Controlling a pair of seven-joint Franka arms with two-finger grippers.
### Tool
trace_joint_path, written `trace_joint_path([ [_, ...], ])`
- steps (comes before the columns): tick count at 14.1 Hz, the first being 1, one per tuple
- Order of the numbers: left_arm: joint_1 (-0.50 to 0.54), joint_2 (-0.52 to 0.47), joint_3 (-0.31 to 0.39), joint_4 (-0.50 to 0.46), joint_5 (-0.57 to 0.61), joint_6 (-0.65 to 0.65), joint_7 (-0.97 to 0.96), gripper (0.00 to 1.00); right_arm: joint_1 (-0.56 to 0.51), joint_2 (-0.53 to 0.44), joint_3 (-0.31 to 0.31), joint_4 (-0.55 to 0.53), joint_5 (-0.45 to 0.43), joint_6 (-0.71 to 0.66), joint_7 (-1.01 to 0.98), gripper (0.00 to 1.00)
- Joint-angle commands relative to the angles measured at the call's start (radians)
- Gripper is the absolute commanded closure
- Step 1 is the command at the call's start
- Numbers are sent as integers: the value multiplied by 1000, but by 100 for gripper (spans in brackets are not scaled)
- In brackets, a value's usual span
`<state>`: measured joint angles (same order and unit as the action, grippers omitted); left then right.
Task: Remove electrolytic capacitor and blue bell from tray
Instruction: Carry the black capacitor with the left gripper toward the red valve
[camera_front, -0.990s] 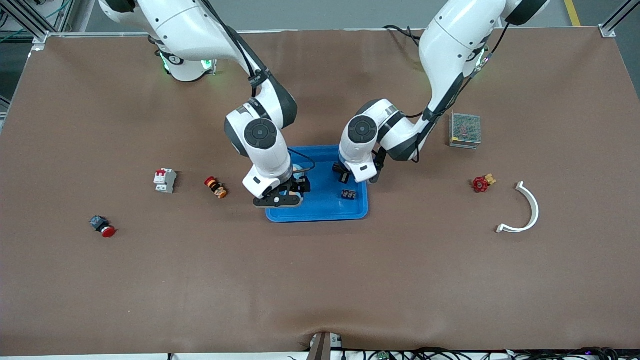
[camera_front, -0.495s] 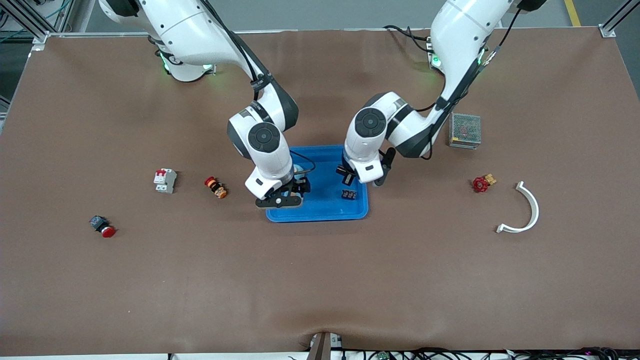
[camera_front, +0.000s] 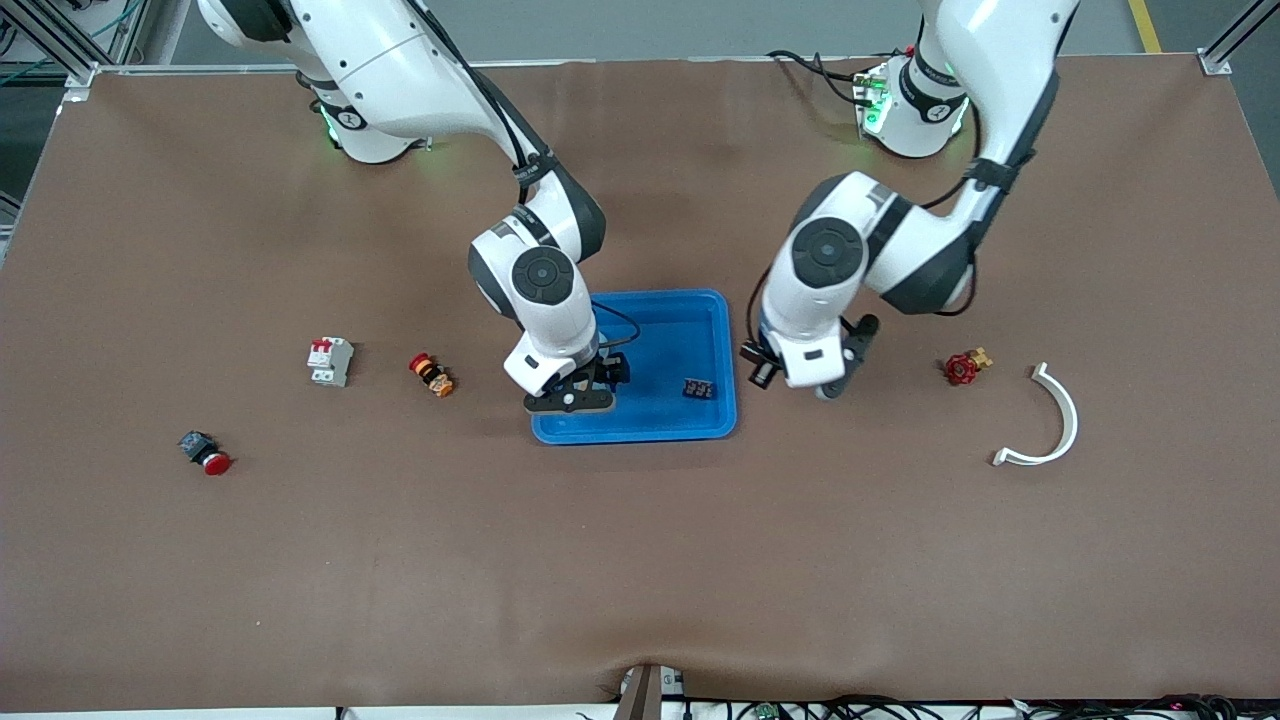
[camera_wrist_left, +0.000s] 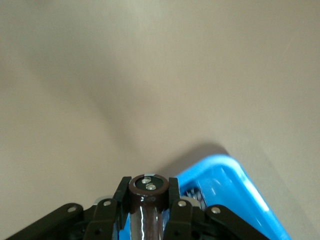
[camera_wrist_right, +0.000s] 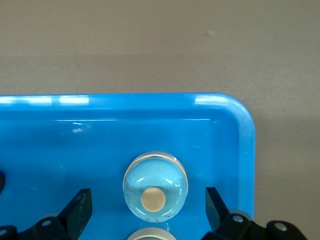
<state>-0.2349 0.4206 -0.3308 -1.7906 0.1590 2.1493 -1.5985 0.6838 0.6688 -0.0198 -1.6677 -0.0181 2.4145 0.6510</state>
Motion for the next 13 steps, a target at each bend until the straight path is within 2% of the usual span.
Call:
trace_joint_path([
  [1,51,-34,-5,0,1,-45,80,100,6,15,-5,8,-16,8,25,0],
  [7,155,-20,-5,-10,-1,-68,186,100,10,35,-5,8,-20,21,25,0],
  [10,161,4,-5,-12,-2,-75,204,100,10,41,-5,8,-20,23,24,0],
  [13,172,1,-4,-55,-2,-75,210,100,10,52,-5,8,-20,25,24,0],
])
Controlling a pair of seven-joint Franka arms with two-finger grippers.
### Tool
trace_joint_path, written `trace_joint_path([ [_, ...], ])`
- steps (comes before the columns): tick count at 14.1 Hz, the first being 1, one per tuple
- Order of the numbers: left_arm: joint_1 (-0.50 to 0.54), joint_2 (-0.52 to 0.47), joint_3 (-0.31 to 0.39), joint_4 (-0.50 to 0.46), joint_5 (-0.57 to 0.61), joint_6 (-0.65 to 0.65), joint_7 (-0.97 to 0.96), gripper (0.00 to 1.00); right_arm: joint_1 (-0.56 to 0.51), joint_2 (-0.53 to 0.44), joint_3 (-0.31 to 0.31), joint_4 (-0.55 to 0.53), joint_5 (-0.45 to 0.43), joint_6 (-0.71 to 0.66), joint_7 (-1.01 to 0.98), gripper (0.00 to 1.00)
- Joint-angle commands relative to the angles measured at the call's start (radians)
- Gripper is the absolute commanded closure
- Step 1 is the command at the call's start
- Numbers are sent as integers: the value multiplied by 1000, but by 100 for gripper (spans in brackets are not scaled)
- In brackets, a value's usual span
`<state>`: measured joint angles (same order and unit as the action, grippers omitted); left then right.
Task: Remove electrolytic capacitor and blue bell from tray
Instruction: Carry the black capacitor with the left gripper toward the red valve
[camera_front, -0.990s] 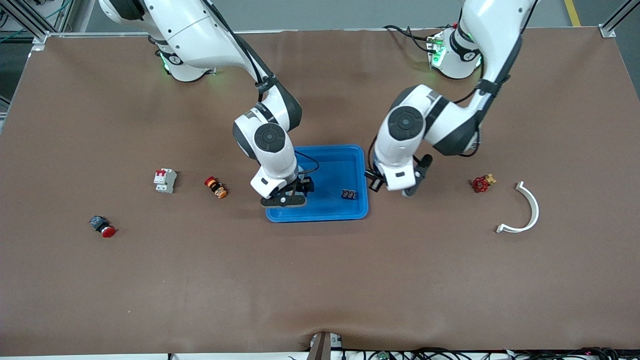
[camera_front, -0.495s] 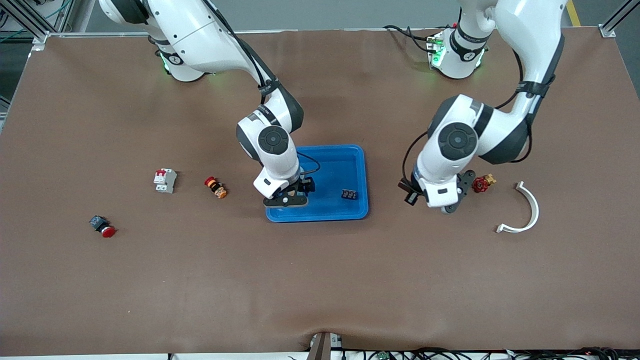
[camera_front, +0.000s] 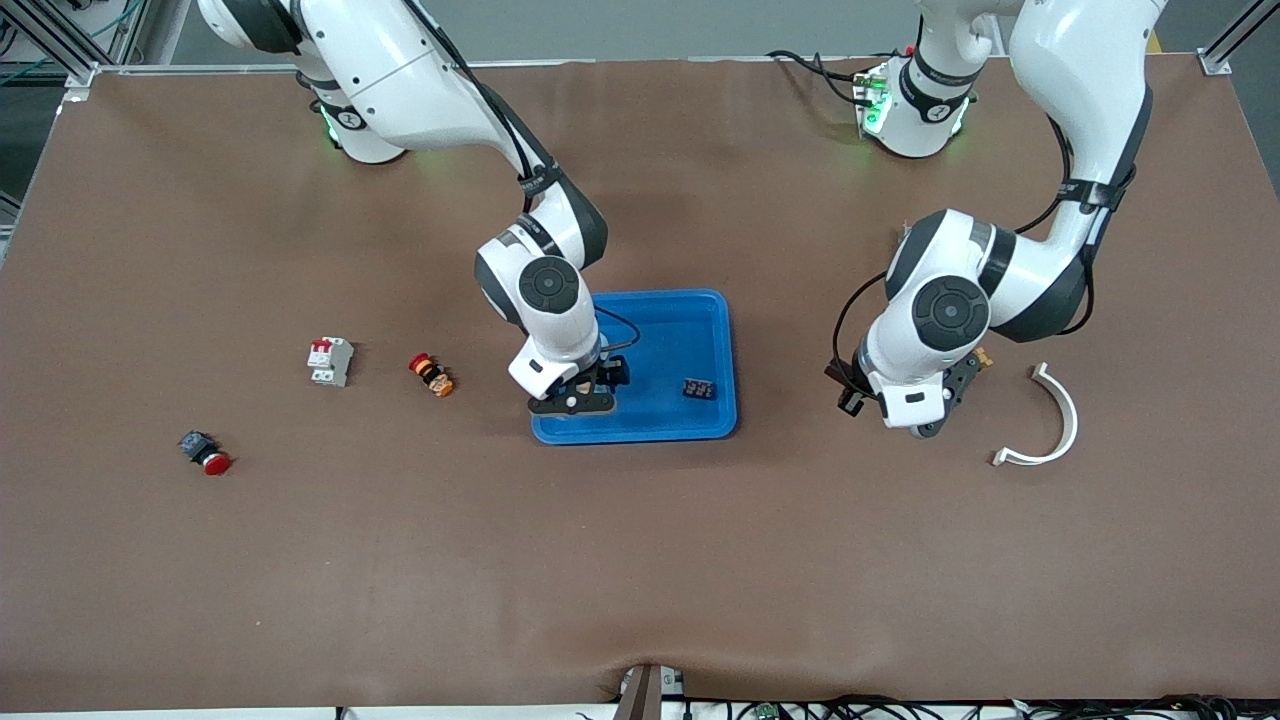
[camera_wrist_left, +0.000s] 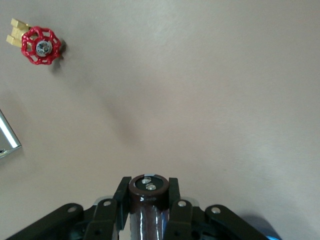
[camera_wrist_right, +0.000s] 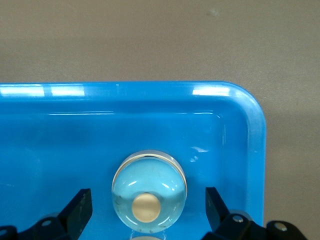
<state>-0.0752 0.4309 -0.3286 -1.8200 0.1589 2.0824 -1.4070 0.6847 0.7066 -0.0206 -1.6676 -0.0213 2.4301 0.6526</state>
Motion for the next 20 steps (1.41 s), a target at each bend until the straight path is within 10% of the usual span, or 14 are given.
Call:
trace_joint_path([
  [1,15,-6,-6,-27,-2,-8,19,100,10,19,-4,8,-17,16,22,0],
  [20,161,29,-6,-119,1,-8,77,100,16,48,-4,9,-17,40,22,0],
])
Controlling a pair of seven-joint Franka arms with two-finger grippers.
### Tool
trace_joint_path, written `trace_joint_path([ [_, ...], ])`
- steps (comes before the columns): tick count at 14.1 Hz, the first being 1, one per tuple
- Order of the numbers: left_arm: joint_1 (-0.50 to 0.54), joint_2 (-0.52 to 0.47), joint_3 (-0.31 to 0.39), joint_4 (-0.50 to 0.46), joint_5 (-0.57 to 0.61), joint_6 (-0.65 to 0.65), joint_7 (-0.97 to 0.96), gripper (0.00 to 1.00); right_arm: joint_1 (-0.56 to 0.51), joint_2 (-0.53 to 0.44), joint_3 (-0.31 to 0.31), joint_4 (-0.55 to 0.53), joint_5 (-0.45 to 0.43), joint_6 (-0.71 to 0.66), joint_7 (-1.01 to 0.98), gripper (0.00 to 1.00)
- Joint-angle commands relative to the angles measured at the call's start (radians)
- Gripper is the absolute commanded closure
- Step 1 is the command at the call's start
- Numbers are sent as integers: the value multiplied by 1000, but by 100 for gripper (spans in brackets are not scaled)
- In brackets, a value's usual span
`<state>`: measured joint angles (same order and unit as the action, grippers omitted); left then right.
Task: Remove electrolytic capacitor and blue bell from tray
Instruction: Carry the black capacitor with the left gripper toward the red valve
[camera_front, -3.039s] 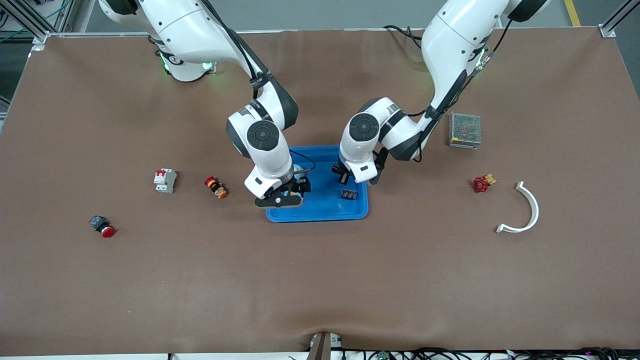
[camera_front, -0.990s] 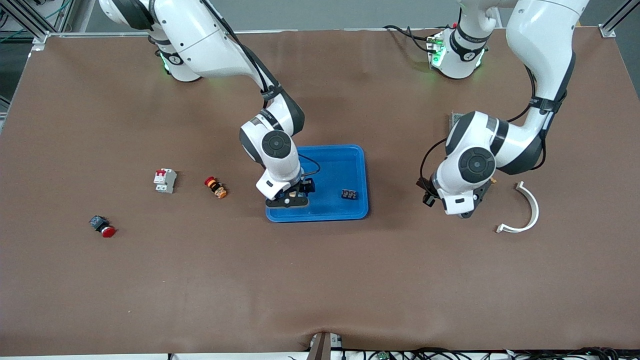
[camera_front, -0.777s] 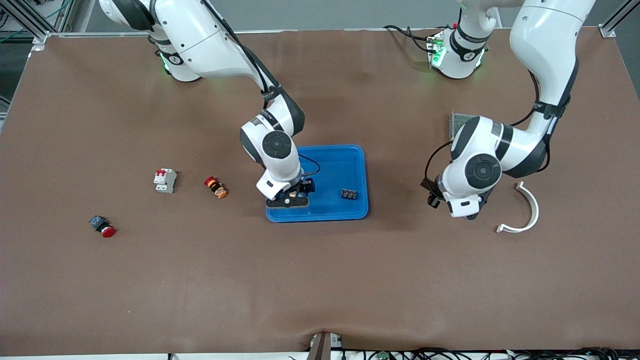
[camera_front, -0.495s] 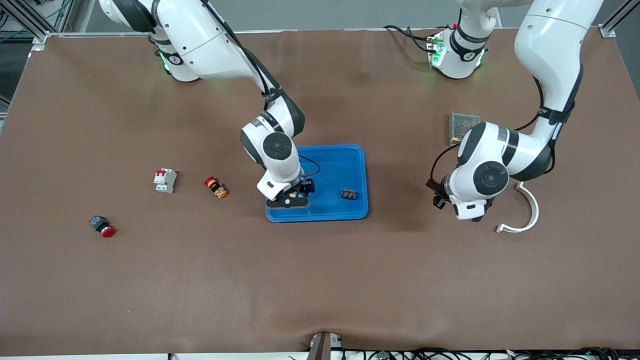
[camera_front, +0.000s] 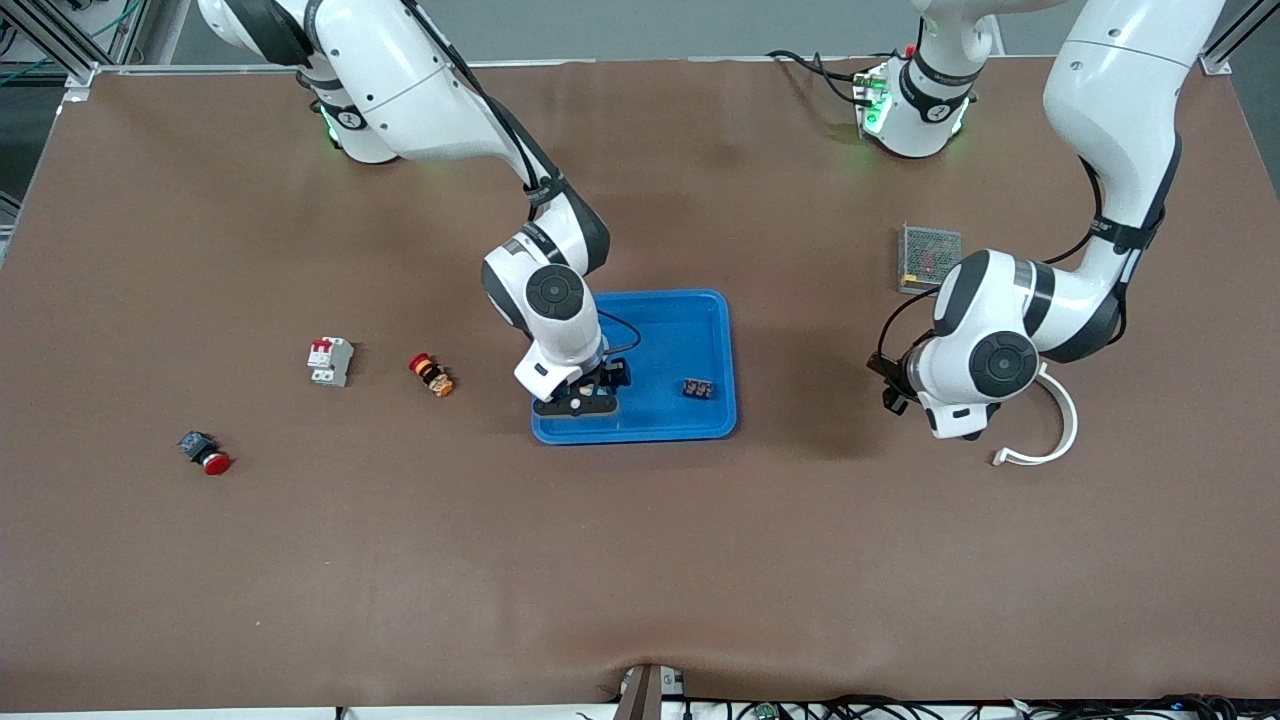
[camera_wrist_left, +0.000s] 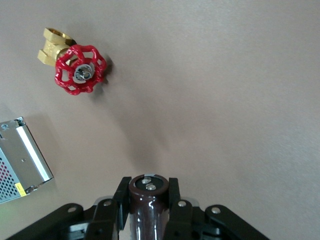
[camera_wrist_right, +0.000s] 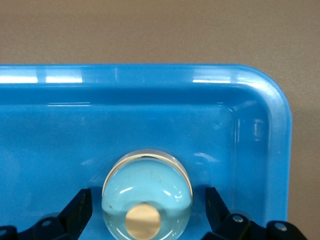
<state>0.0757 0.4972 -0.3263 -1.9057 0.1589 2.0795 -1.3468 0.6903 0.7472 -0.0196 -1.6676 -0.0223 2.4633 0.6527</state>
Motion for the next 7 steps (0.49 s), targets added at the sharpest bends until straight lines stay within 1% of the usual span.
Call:
trace_joint_path([
  [1,19,-39,-8,-53,2,-1,18,100,11,7,-5,9,-16,6,22,6],
  [4,27,-71,-8,-116,2,24,18,100,11,7,-5,11,-16,6,22,33],
  [6,53,-77,-8,-162,7,53,18,100,11,7,-5,11,-16,6,22,48],
  [7,59,-92,-8,-197,13,91,23,100,11,7,-5,12,-16,6,22,50],
])
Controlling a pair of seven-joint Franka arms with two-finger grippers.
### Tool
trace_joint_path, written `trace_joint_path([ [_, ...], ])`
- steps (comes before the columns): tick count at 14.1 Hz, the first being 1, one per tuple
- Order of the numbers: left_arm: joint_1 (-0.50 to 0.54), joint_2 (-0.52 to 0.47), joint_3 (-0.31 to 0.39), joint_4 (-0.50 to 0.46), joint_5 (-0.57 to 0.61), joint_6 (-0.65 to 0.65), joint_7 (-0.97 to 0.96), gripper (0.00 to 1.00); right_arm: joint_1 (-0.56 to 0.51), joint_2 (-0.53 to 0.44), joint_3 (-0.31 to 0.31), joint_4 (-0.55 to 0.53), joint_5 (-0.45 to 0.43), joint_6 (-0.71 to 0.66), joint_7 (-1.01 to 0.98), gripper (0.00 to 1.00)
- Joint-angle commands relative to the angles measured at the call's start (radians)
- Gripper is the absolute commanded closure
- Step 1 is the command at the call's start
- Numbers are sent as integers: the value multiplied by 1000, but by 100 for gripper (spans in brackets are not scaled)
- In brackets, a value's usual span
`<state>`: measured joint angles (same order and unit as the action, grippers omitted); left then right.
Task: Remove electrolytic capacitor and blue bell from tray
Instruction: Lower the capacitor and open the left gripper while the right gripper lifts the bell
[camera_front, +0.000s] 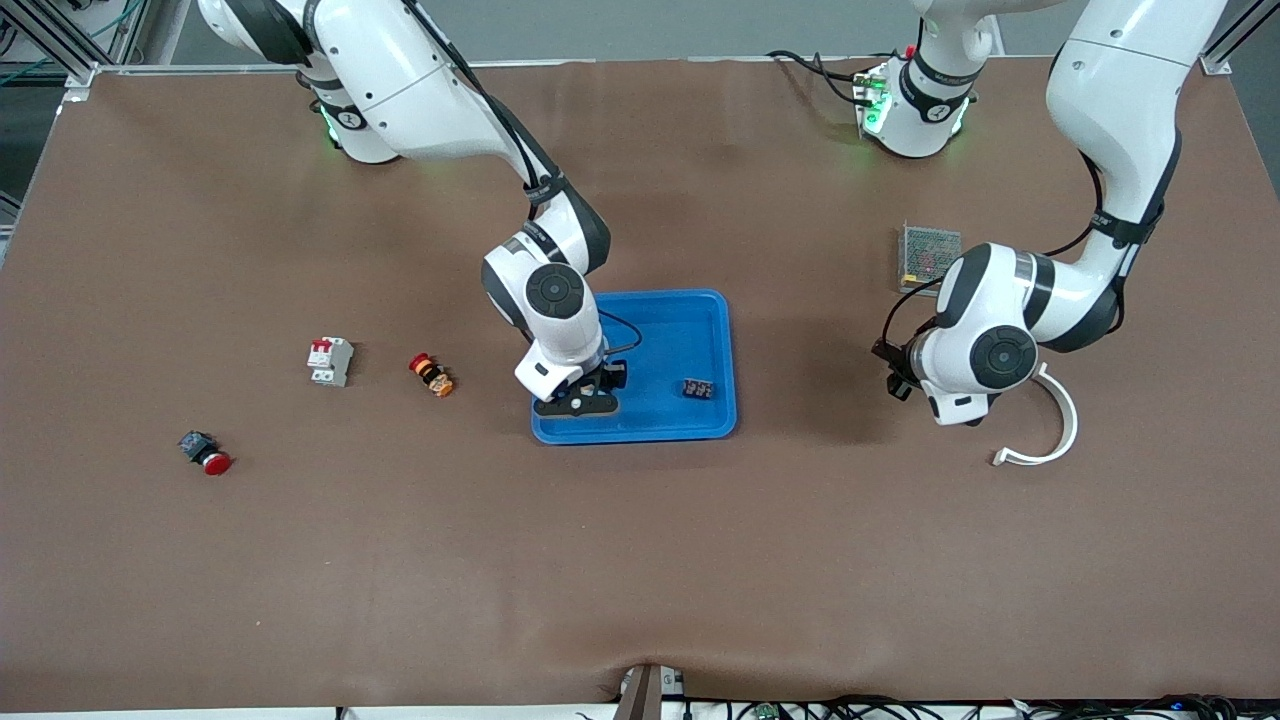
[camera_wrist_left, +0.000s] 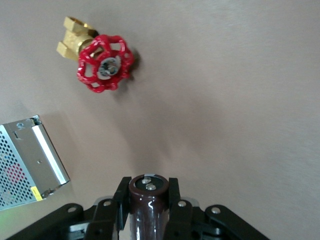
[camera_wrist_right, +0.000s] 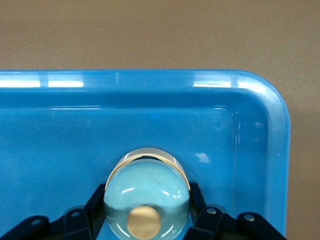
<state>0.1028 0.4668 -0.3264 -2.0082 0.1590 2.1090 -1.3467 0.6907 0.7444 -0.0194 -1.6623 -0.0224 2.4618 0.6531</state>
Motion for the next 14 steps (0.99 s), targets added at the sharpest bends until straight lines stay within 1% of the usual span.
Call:
trace_joint_path([
  [1,32,-76,-6,-131,17,89,24,100,10,10,-5,9,-16,6,22,50],
  [4,54,-89,-8,-171,68,105,29,100,10,6,-5,15,-16,0,20,50],
  [6,70,-103,-10,-210,126,126,58,100,9,-3,-5,24,-16,-14,13,50],
  [9,116,-102,-9,-222,131,161,70,100,4,-19,-5,39,-16,-46,0,50],
  [13,121,-82,-6,-224,131,184,70,100,-6,-48,-5,81,-14,-151,-62,50],
  [14,124,-77,-6,-221,131,187,70,77,-10,-66,-7,81,-16,-174,-96,50],
])
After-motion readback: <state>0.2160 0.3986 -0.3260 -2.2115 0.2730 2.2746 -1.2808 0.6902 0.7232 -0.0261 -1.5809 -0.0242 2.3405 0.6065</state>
